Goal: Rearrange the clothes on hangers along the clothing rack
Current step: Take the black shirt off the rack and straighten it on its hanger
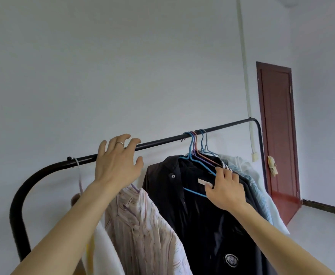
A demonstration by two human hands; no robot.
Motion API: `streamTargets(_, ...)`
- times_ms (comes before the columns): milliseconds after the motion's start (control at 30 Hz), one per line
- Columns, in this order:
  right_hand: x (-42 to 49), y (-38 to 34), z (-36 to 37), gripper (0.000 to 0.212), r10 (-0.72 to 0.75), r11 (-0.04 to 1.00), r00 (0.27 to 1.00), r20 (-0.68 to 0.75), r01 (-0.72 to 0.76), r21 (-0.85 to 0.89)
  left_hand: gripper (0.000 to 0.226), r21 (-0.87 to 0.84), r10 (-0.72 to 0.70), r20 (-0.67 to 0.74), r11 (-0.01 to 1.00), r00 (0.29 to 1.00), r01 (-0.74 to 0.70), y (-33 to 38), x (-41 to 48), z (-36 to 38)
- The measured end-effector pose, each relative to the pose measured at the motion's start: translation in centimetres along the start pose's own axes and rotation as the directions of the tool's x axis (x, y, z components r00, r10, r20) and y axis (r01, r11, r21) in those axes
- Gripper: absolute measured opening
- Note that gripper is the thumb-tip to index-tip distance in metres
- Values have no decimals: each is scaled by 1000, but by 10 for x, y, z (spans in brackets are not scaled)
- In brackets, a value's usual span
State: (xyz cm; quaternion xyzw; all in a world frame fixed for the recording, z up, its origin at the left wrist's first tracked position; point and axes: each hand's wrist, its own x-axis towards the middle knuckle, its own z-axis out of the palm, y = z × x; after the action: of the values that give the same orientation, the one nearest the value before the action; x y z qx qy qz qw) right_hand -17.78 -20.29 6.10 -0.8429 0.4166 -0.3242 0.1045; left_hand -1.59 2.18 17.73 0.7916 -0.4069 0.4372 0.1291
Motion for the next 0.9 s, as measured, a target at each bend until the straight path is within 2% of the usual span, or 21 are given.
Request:
streamTargets(67, 8, 9, 5, 66, 56, 996, 992, 117, -48, -70, 53, 54, -5, 58, 999, 998, 2, 9, 9, 13)
streamTargets(167, 17, 17, 14, 57, 56, 986, 986, 156, -29, -167, 56, 120, -76, 113, 991, 991, 62, 14, 19, 28)
streamTargets(267, 22, 17, 18, 31, -7, 1000, 985, 170, 12, -23, 59, 214, -70, 105, 976, 992, 46, 9, 17, 39)
streamTargets(367, 23, 10, 18, 34, -50, 991, 987, 155, 30, 127, 64, 239, -5, 83, 971, 997, -15, -3, 16, 48)
streamTargets(467, 17, 4, 11, 32, -58, 985, 995, 80, 45, 167, 62, 217, 18, 80, 976, 997, -35, -7, 18, 50)
streamTargets(633, 3, 11, -28, 33, -78, 995, 993, -91, 84, 56, 59, 134, -38, 80, 991, 996, 27, 14, 22, 39)
streamTargets(800, -33, 61, -72, 31, -24, 999, 985, -170, 31, 40, 53, -81, 72, 8, 994, 997, -72, 74, 25, 32)
streamTargets(900, -71, 103, -90, 31, -7, 998, 984, -179, 17, 55, 57, -267, 196, 74, 949, 978, -170, 136, 17, 34)
